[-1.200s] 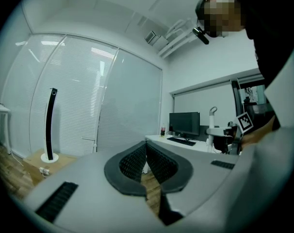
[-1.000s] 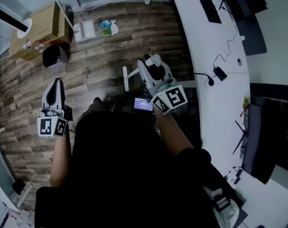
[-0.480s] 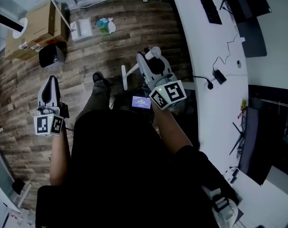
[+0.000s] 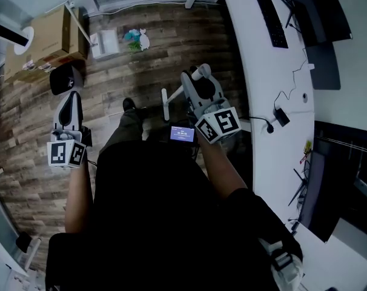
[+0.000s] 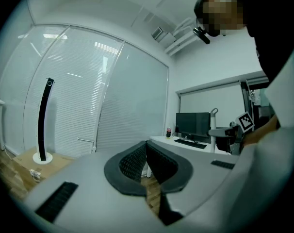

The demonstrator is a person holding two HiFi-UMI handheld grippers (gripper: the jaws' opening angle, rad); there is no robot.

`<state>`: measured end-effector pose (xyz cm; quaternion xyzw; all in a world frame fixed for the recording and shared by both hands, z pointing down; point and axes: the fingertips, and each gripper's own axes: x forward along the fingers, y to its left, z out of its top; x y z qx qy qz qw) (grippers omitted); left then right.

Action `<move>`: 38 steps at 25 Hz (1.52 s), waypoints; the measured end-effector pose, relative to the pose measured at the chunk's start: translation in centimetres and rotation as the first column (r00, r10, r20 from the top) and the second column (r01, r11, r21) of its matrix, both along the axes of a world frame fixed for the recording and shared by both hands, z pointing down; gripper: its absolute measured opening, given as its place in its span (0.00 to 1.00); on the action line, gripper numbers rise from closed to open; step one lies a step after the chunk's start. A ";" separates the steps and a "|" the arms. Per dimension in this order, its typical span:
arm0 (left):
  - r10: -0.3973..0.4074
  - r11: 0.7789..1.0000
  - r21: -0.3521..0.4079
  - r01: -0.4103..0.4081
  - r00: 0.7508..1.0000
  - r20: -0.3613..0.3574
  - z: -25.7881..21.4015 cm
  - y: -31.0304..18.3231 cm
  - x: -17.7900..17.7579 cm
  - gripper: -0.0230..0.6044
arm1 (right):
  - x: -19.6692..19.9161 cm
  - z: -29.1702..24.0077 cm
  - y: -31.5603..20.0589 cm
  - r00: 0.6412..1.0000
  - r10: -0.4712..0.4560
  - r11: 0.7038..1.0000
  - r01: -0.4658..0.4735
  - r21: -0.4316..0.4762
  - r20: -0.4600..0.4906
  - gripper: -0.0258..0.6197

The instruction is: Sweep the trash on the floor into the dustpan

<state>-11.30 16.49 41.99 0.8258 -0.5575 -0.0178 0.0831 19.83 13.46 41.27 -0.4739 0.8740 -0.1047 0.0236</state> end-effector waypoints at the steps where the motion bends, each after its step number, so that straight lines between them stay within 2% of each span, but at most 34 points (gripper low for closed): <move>1: 0.005 1.000 0.002 -0.005 1.000 -0.004 -0.1 -1.0 -0.3 0.03 | -0.2 0.0 -0.8 1.000 0.001 1.000 -0.001 -0.002 -0.007 0.21; 12: 0.036 0.999 0.018 -0.036 0.998 -0.047 -1.1 -11.2 -5.4 0.03 | -2.4 0.4 -11.8 0.998 0.058 0.997 -0.059 -0.054 -0.025 0.21; 19: 0.044 0.999 0.005 -0.044 0.998 -0.055 -0.2 -17.4 -8.1 0.03 | -4.9 -1.0 -19.0 0.998 0.057 0.998 -0.057 -0.014 -0.029 0.20; 29: 0.068 0.998 0.015 -0.068 0.998 -0.012 -0.8 -23.5 -10.1 0.03 | -4.8 -2.3 -27.5 0.995 0.096 0.995 -0.096 0.026 0.007 0.20; 38: 0.049 0.998 -0.038 -0.048 0.999 0.019 1.3 -31.5 -11.2 0.05 | -5.1 -0.9 -36.1 0.997 0.070 0.998 -0.070 0.005 0.017 0.21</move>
